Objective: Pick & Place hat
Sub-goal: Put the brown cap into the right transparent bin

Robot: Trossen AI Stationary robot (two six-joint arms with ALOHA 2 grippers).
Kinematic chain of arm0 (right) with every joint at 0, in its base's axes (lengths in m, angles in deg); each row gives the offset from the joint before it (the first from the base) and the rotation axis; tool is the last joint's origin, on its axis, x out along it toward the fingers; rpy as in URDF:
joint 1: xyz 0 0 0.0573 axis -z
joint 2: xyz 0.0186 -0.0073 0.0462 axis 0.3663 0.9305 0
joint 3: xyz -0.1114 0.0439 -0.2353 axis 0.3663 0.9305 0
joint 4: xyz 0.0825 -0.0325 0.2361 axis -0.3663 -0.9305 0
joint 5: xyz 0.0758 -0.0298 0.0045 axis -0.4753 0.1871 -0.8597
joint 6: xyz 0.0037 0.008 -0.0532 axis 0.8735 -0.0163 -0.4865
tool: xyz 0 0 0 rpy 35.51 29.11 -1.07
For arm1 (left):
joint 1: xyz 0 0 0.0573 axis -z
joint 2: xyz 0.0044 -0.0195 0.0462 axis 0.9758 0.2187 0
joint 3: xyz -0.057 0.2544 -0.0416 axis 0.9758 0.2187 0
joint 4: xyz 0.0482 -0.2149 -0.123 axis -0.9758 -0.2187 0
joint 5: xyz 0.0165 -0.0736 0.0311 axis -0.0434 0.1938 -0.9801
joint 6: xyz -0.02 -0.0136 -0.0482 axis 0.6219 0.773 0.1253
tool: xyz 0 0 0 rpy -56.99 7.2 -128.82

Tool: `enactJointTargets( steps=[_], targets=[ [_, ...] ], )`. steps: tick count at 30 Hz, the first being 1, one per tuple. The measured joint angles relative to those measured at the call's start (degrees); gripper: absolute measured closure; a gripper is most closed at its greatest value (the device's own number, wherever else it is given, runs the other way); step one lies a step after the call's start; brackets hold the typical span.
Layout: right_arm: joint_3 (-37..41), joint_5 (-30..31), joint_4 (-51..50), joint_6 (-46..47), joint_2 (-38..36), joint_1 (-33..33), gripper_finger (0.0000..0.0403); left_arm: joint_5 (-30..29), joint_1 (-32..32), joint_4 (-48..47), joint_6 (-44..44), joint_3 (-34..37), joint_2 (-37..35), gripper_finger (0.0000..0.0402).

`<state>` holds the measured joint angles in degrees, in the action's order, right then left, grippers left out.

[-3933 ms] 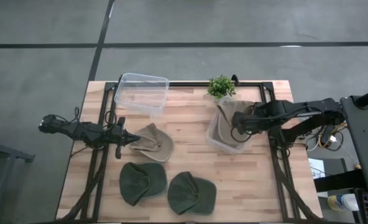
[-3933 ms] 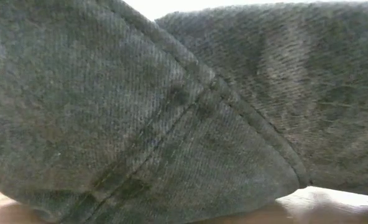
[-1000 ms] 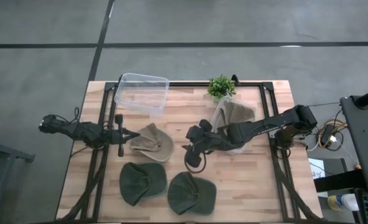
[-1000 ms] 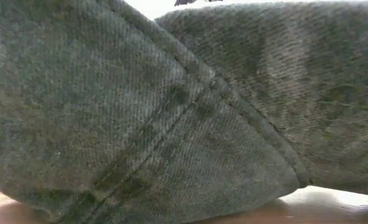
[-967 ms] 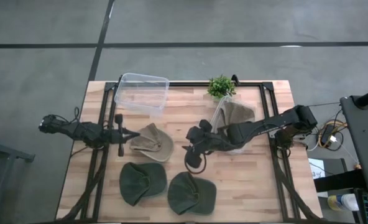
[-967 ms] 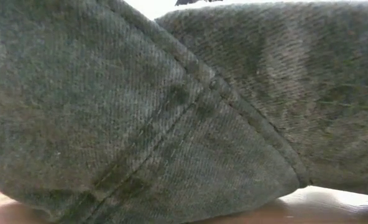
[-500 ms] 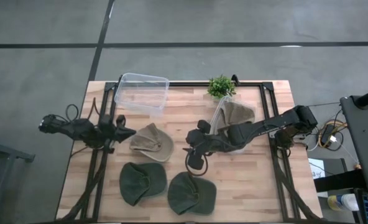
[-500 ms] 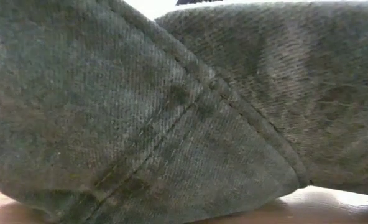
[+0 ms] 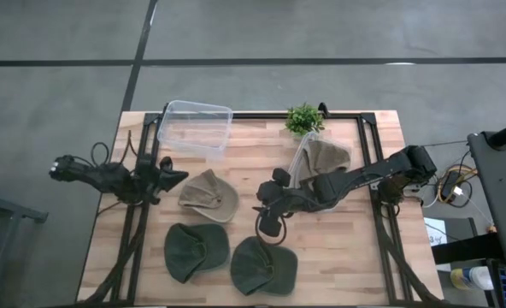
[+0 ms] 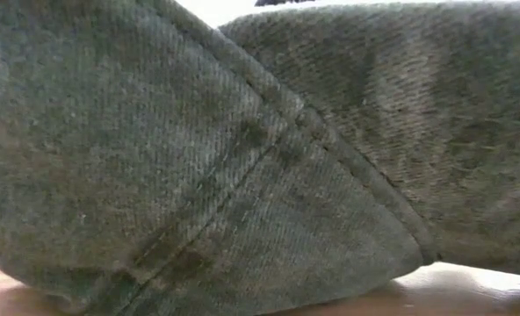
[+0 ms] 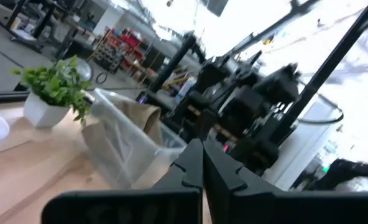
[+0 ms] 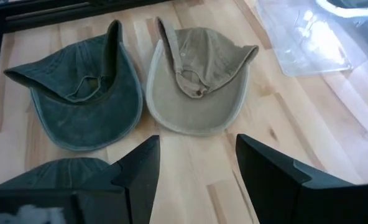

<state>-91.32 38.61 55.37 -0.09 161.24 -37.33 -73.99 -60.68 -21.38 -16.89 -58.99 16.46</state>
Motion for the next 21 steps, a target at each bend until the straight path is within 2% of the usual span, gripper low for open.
enactJointTargets(
  steps=[10, 15, 21],
  targets=[
    [1.36, 0.04, 0.02, 2.75, 0.02, -0.17, 0.02, 3.29, 0.02, -1.42, -6.55, -10.36, 17.06, 0.0292],
    [2.07, 0.04, 0.0, 3.3, 0.02, -0.17, 0.02, 3.65, 0.04, -17.26, -8.39, -19.25, 26.4, 0.0272],
    [3.77, 0.04, 0.05, 4.12, 0.02, -0.34, 0.02, 3.78, 0.25, -33.09, -9.09, -28.33, 37.85, 0.0268]
  ],
)
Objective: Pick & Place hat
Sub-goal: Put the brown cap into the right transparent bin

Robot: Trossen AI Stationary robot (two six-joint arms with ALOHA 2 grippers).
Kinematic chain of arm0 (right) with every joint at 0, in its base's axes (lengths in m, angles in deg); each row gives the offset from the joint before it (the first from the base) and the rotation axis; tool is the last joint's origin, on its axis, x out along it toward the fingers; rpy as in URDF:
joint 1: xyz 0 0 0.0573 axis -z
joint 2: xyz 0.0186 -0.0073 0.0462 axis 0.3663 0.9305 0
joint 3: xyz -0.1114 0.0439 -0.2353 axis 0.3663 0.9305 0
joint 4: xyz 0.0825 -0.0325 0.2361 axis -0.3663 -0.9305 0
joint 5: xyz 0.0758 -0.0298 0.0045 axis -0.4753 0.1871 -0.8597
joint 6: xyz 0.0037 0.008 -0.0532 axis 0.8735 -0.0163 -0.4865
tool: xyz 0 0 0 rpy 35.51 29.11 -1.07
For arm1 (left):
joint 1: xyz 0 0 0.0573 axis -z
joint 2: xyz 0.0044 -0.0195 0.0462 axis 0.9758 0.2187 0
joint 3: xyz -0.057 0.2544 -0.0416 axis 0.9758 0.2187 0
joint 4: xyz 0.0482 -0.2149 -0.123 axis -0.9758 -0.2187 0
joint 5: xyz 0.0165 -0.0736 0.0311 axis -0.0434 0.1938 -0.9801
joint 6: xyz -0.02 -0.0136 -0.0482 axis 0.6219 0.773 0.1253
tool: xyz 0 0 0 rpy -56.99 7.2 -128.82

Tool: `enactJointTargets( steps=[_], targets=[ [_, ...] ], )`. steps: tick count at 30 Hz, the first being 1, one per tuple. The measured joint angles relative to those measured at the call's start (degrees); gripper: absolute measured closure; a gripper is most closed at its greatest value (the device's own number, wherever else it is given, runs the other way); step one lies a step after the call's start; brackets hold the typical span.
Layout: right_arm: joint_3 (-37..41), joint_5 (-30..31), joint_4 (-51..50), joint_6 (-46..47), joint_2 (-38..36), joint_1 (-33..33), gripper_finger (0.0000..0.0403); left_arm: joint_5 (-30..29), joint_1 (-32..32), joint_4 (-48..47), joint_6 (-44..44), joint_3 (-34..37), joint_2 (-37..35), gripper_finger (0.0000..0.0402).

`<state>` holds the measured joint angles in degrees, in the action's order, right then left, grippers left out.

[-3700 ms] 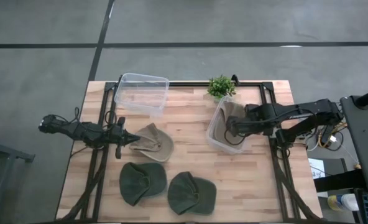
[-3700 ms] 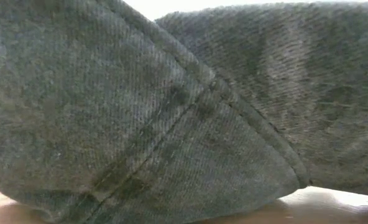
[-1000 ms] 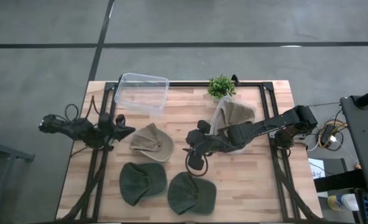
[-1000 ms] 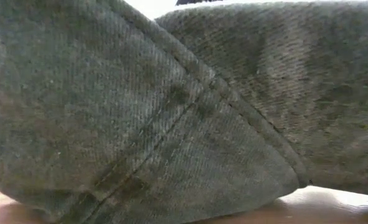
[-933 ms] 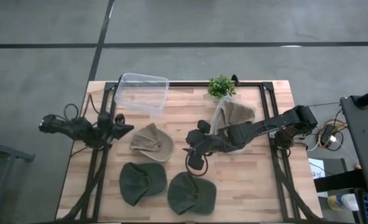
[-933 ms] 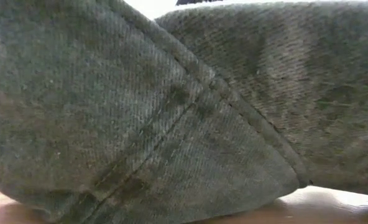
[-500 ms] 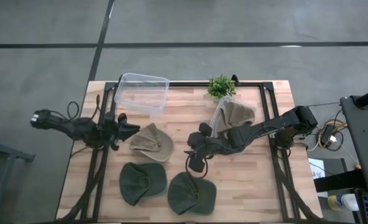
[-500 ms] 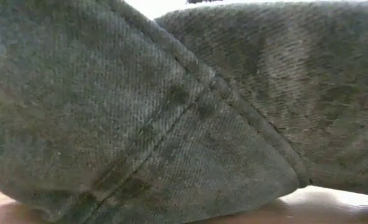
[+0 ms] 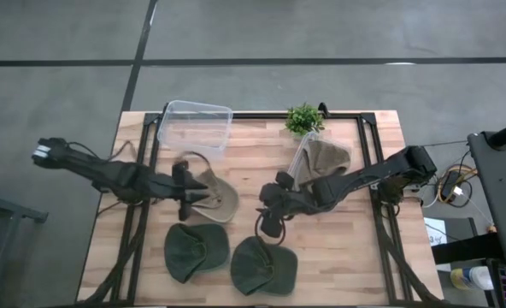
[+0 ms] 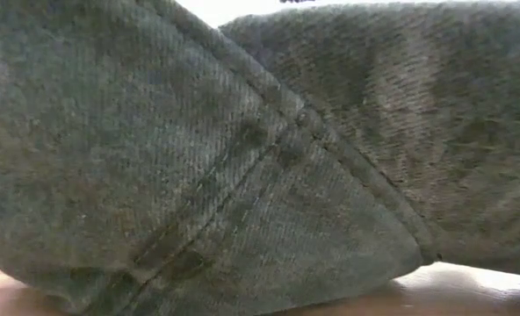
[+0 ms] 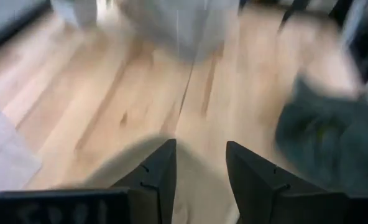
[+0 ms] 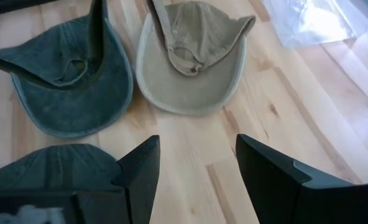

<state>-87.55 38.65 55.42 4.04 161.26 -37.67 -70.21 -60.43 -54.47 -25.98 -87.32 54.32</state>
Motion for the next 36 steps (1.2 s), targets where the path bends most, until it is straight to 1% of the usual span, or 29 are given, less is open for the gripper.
enactJointTargets(
  steps=[4, 6, 9, 12, 16, 19, 23, 29, 36],
  targets=[
    [1.38, 0.0, -0.12, 0.76, 0.03, -0.09, 0.02, 0.43, 1.03, -6.14, -1.48, -4.76, 7.32, 0.0268],
    [1.76, 0.0, -0.09, 0.87, 0.02, -0.11, 0.02, 0.73, 1.61, -11.08, -2.65, -6.89, 10.86, 0.0268],
    [1.97, -0.05, -0.08, 2.02, 0.02, -0.21, 0.02, 0.72, 2.62, -15.41, -4.05, -10.55, 14.89, 0.0268],
    [2.0, -0.13, -0.09, 2.44, 0.02, -0.54, 0.02, 0.72, 3.99, -20.34, -5.31, -12.5, 18.73, 0.0268],
    [2.0, -0.15, -0.09, 2.37, 0.02, -0.97, 0.02, 0.89, 6.26, -21.17, -8.5, -13.41, 22.5, 0.0268],
    [2.0, -0.13, -0.05, 2.22, 0.02, -1.12, 0.02, 1.82, 7.2, -22.82, -8.52, -13.66, 25.28, 0.0268],
    [2.07, -0.11, -0.03, 2.25, 0.02, -1.12, 0.02, 1.96, 8.23, -23.67, -8.56, -14.22, 27.29, 0.0268],
    [2.09, -0.08, 0.0, 2.25, 0.02, -1.12, 0.02, 1.89, 8.38, -26.93, -8.6, -14.13, 31.12, 0.0268],
    [2.09, -0.04, 0.06, 2.27, 0.02, -1.12, 0.02, 1.9, 8.4, -26.47, -8.82, -14.09, 34.52, 0.0268]
  ],
)
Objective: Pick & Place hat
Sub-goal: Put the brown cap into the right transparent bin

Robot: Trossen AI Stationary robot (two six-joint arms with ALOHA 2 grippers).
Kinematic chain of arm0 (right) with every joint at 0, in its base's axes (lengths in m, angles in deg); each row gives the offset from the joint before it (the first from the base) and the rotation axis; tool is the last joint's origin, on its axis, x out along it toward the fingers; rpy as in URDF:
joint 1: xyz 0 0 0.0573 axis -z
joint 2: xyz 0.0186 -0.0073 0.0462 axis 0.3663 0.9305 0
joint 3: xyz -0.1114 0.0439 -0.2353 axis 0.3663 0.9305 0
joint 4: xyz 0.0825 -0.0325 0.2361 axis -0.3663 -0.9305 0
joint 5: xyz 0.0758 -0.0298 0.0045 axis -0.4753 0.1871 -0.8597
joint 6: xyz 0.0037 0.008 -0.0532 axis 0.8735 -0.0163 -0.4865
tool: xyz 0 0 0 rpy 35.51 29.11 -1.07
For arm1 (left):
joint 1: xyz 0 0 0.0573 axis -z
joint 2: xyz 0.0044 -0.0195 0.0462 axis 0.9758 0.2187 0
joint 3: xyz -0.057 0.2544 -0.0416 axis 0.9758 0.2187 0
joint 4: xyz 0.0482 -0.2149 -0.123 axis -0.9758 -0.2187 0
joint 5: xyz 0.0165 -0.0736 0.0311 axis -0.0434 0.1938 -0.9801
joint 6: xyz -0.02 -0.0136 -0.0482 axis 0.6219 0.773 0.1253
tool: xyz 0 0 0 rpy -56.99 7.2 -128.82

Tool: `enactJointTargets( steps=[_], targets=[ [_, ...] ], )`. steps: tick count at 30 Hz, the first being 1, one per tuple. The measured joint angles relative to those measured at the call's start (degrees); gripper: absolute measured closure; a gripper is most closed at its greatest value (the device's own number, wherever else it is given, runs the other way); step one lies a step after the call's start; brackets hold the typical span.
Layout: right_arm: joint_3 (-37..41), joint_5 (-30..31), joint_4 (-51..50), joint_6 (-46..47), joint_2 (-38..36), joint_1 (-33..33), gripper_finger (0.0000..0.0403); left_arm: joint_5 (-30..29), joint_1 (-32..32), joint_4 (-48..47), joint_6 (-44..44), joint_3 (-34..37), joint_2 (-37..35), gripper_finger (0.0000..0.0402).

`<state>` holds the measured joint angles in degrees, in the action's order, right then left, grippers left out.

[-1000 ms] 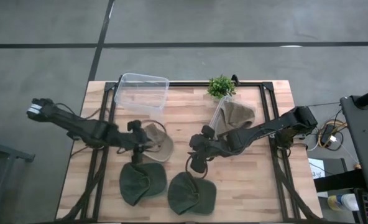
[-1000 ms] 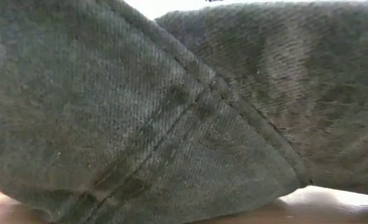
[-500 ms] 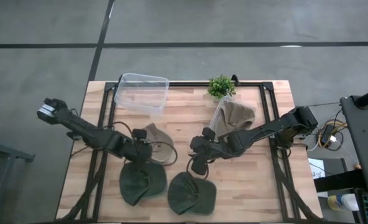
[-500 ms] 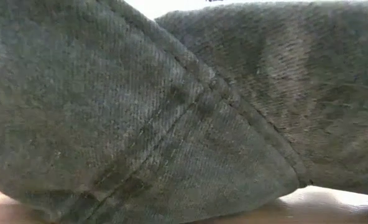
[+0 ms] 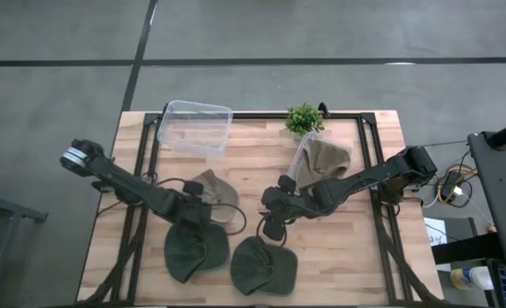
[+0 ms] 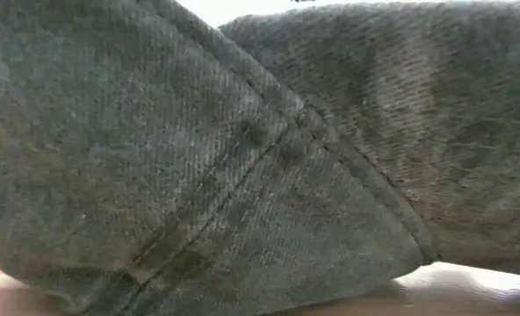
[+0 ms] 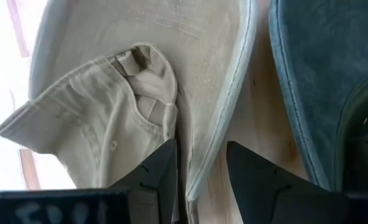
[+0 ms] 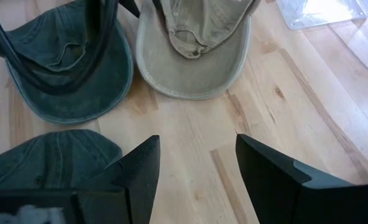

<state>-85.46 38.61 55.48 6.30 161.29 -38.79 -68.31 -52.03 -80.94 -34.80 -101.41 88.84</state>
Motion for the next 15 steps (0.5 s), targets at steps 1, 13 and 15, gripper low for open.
enactJointTargets(
  steps=[1, 13, 15],
  targets=[
    [0.0, 0.02, 0.02, 0.0, 0.0, 0.0, 0.02, 0.0, 0.0, 0.27, -0.09, 0.0, 0.36, 0.0268],
    [0.0, 0.07, 0.11, 0.0, 0.0, 0.0, 0.02, -2.47, -0.02, 2.35, -0.43, 0.05, 3.18, 0.0321],
    [0.0, 0.08, 0.1, 0.0, 0.0, 0.0, 0.02, -3.73, 0.0, 2.38, -0.16, 0.05, 3.12, 0.0362]
  ],
)
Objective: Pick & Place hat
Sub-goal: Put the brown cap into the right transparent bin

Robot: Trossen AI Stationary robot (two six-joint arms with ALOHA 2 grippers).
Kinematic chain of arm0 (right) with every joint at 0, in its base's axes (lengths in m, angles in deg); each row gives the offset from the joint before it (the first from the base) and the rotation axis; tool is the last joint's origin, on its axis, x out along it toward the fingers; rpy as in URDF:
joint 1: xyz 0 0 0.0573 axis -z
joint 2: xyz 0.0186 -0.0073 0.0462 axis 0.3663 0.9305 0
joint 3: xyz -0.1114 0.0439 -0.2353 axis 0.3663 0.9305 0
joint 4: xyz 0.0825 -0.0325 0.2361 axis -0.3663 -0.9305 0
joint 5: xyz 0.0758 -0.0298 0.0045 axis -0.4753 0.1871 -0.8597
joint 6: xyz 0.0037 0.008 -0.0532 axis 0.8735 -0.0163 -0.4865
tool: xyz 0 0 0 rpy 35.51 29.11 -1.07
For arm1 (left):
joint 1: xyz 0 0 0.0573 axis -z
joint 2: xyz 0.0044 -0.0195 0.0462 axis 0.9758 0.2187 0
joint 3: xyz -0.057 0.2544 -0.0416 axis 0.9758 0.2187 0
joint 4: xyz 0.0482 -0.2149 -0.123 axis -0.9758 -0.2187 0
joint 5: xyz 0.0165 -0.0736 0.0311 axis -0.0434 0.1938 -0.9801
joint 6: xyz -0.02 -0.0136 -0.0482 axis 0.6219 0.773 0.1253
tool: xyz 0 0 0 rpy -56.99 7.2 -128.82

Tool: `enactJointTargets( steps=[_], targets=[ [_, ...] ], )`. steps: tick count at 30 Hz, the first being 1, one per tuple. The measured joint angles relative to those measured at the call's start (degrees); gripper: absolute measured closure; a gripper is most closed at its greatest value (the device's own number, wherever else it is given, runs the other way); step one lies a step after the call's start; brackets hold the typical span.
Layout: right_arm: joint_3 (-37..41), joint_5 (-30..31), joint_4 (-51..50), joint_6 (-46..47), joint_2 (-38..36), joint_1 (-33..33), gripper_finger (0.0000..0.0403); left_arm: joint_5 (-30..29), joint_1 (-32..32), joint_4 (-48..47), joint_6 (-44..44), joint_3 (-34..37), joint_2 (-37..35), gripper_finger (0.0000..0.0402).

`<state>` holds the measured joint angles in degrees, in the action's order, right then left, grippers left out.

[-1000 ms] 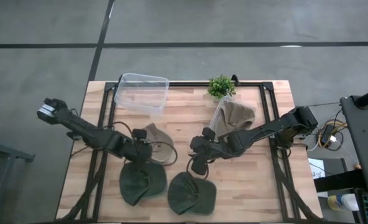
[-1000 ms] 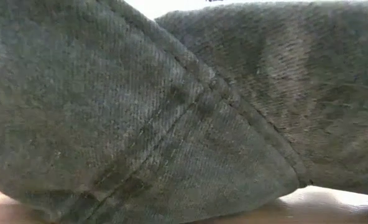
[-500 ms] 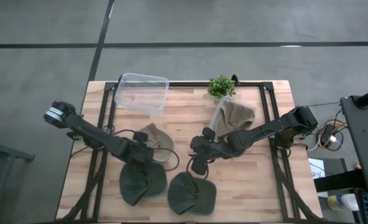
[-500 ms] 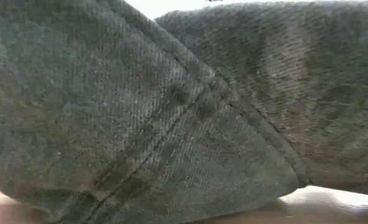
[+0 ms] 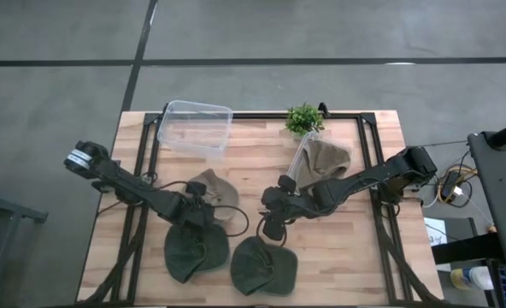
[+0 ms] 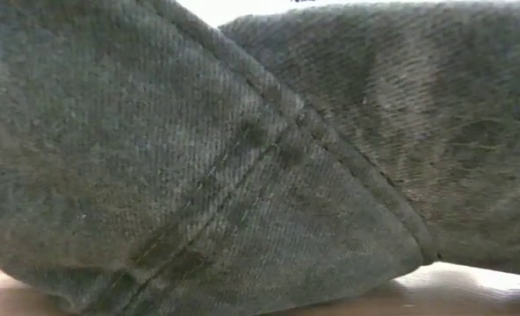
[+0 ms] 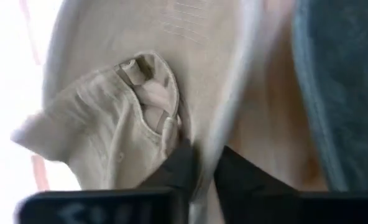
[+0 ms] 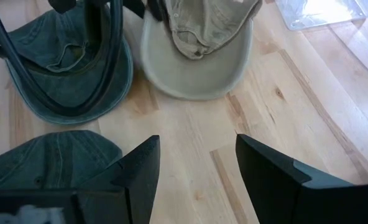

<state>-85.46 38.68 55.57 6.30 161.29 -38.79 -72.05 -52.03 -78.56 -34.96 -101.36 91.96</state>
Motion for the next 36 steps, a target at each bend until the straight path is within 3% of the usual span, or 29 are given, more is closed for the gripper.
enactJointTargets(
  steps=[2, 11, 20, 36],
  targets=[
    [0.0, 0.01, 0.01, 0.02, 0.0, 0.02, 0.02, -1.59, -0.02, -0.09, 0.2, 0.0, -0.36, 0.0388],
    [0.0, 0.01, -0.04, 1.51, 0.0, 0.04, 0.02, -4.03, 1.11, -1.92, 0.21, -0.58, -3.61, 0.0394],
    [-0.47, 0.03, 0.12, 1.51, 0.0, 0.07, 0.02, -20.33, 6.15, -10.05, -1.48, -9.47, -4.62, 0.0394],
    [-10.76, -0.13, -0.76, -0.05, -1.45, 0.07, 0.02, -29.93, 10.67, -10.17, -6.04, -12.9, -4.42, 0.0394]
  ],
)
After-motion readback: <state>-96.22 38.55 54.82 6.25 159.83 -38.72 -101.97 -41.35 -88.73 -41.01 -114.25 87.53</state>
